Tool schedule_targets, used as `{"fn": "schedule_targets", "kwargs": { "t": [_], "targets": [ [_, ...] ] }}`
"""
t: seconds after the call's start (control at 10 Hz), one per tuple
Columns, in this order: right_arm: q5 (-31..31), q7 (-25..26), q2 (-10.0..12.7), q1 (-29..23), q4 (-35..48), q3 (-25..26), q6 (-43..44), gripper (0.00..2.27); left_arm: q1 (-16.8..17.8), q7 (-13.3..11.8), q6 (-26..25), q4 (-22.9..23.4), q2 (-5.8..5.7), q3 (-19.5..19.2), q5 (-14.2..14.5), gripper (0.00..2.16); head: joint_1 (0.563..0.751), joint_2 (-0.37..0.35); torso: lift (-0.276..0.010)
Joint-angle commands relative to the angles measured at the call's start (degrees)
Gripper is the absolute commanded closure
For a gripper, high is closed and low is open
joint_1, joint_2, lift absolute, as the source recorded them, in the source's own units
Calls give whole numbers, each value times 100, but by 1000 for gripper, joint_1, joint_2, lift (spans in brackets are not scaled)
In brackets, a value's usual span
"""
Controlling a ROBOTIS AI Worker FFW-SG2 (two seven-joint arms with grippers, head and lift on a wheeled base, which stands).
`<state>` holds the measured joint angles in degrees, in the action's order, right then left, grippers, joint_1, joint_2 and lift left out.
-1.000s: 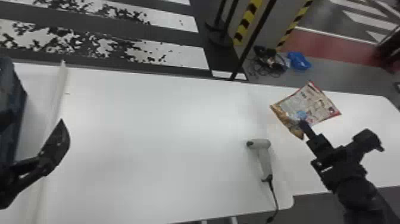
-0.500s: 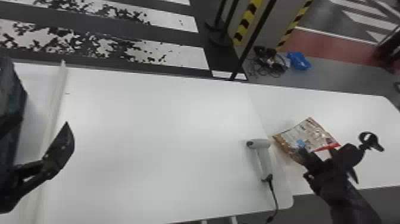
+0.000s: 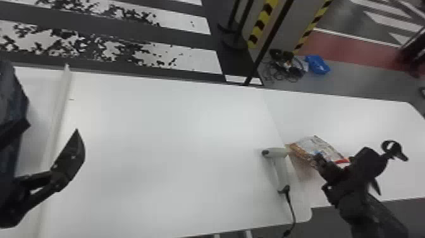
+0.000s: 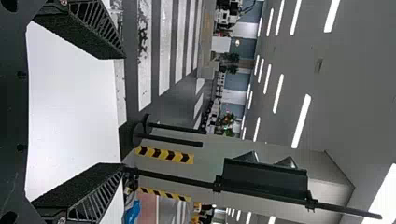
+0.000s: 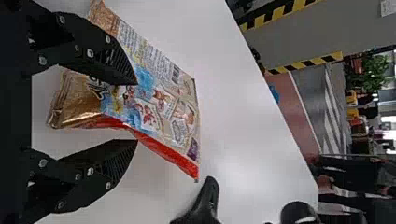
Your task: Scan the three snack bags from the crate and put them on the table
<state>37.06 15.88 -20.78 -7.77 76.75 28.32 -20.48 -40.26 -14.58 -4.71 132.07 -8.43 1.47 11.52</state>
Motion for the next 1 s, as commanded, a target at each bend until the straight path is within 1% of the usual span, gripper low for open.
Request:
{"fn": "schedule_targets", "kwargs": {
  "t": [0.0,0.1,0.2,0.3,0.4,0.5,0.6,0.7,0.8,0.9],
  "targets": [
    [-410,266,197,-664,1378,-142,-23,46,-8,0,0,29,8,20,-9,43,695,-350,-94],
    [-357,266,294,-1042,2169,-125,-286,53,-8,8,0,38,17,64,-44,43,695,-350,-94],
    [-401,266,452,-1297,2846,-142,-480,56,-8,26,-18,56,17,108,-71,43,695,-350,-94],
    [-489,416,505,-1130,2872,-186,-743,56,-35,43,-18,117,0,134,-80,43,695,-350,-94],
    [-507,468,505,-910,2617,-134,-919,56,-122,43,-18,223,-18,108,-80,43,695,-350,-94],
    [-322,433,505,-1051,2714,-37,-761,56,-175,43,-18,275,-27,64,-80,43,695,-350,-94],
    [-146,266,513,-1446,3162,-19,-445,56,-184,52,-18,258,-27,37,-80,43,695,-350,-94],
    [-146,134,610,-1719,3593,-81,-181,56,-184,61,-18,240,-9,55,-88,43,695,-350,-94],
    [-190,-24,680,-1912,3848,-274,329,56,-149,131,-18,240,0,187,-229,43,695,-350,-94],
    [-260,-85,698,-2026,4050,-538,487,49,-131,149,-18,249,8,275,-255,43,695,-350,-94]
  ]
}}
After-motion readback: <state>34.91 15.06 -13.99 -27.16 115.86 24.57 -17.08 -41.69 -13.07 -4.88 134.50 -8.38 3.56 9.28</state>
